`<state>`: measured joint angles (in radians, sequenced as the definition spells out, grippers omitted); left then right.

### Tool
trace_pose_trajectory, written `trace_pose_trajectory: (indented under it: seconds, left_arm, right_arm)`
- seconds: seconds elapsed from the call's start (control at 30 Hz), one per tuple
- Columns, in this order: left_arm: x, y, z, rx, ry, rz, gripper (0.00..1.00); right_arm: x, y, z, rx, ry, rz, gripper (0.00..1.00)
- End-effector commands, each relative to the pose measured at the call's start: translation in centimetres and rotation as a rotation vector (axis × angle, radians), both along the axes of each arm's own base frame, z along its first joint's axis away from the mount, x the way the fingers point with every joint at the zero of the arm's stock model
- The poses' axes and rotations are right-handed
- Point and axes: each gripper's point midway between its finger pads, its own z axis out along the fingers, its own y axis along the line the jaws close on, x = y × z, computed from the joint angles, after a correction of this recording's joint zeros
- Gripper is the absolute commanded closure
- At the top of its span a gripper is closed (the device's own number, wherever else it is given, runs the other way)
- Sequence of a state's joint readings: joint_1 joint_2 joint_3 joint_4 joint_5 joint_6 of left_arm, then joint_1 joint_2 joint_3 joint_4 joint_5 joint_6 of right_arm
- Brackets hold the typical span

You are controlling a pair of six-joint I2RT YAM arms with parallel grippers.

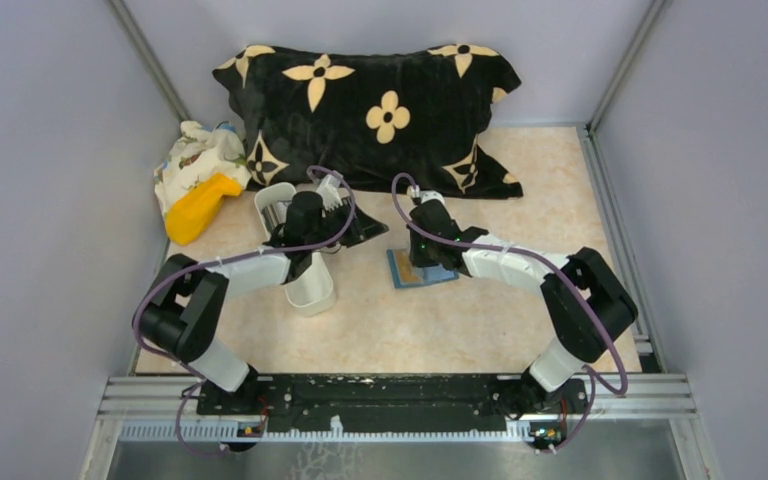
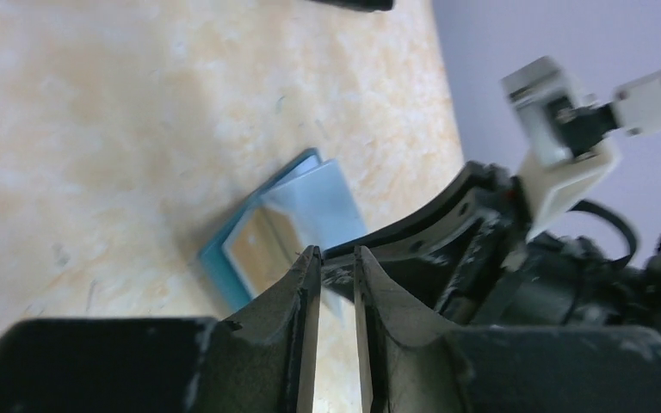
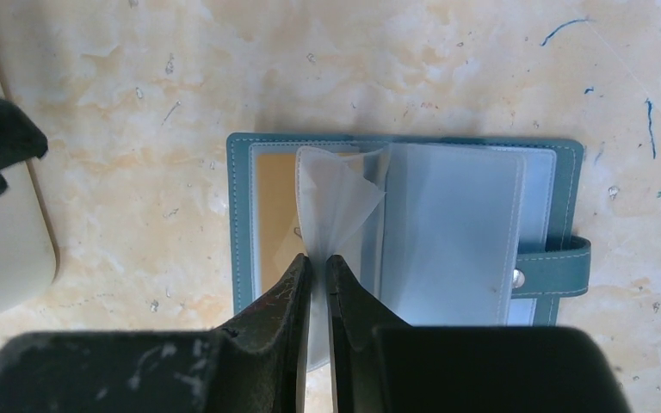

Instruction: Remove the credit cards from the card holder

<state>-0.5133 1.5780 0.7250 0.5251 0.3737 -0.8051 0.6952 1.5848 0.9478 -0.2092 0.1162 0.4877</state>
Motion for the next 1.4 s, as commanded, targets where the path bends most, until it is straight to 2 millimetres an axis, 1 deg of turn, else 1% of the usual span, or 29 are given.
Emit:
trace_pose_trajectory:
  seconds: [0.0,0.1,0.17,0.27,0.33,0.43,0.57,0.8,1.0,1.07,1.2,1.27,1.33,1.37]
  left_arm:
    - [0.5,-2.4,1.5,-0.075,0.003,-0.064,0.73]
    - [0.1,-3.8,0.8,-0.101,0.044,-0.106,0.73]
    - [-0.5,-4.3,-0.2,-0.102,0.085,-0.124,0.73]
    - [-1.3,-3.8,-2.7,-0.057,0.184,-0.083,0.73]
    - [-1.6,-3.2,-3.8,-0.02,0.213,-0.05,0.73]
    - [-2.1,-3.0,-4.2,-0.008,0.238,-0.05,0.73]
    - [-2.4,-3.8,-4.5,-0.017,0.267,-0.083,0.73]
    - [-3.1,-5.3,-6.6,-0.057,0.356,-0.142,0.72]
    - [-3.2,-6.2,-8.8,-0.032,0.401,-0.166,0.72]
    - [-3.3,-6.4,-9.3,-0.023,0.411,-0.166,0.71]
    - [-2.9,-6.8,-9.6,0.001,0.41,-0.16,0.71]
    - [-2.6,-7.0,-9.7,0.012,0.41,-0.158,0.71]
    - [-2.3,-7.2,-9.9,0.023,0.411,-0.156,0.71]
    - [-2.2,-7.3,-10.2,0.028,0.414,-0.157,0.71]
  right_arm:
    - [0.8,0.4,2.5,0.065,-0.066,-0.016,0.9]
    - [0.8,0.1,2.5,0.064,-0.066,-0.02,0.9]
    - [0.9,0.0,2.6,0.069,-0.068,-0.026,0.89]
    - [0.9,-0.2,2.7,0.081,-0.074,-0.032,0.89]
    - [0.9,-0.3,2.7,0.086,-0.074,-0.033,0.89]
    - [0.9,-0.2,2.6,0.091,-0.071,-0.031,0.89]
    - [0.8,-0.1,2.5,0.099,-0.069,-0.03,0.89]
    - [0.7,-0.2,2.8,0.105,-0.072,-0.025,0.89]
    - [0.6,0.0,2.6,0.118,-0.067,-0.02,0.89]
    - [0.5,0.1,2.6,0.123,-0.066,-0.016,0.89]
    - [0.3,0.4,2.5,0.135,-0.061,0.001,0.88]
    - [0.3,0.4,2.5,0.134,-0.062,0.004,0.85]
    - [0.2,0.4,2.6,0.132,-0.072,0.025,0.7]
    - [0.2,0.3,2.7,0.131,-0.078,0.027,0.6]
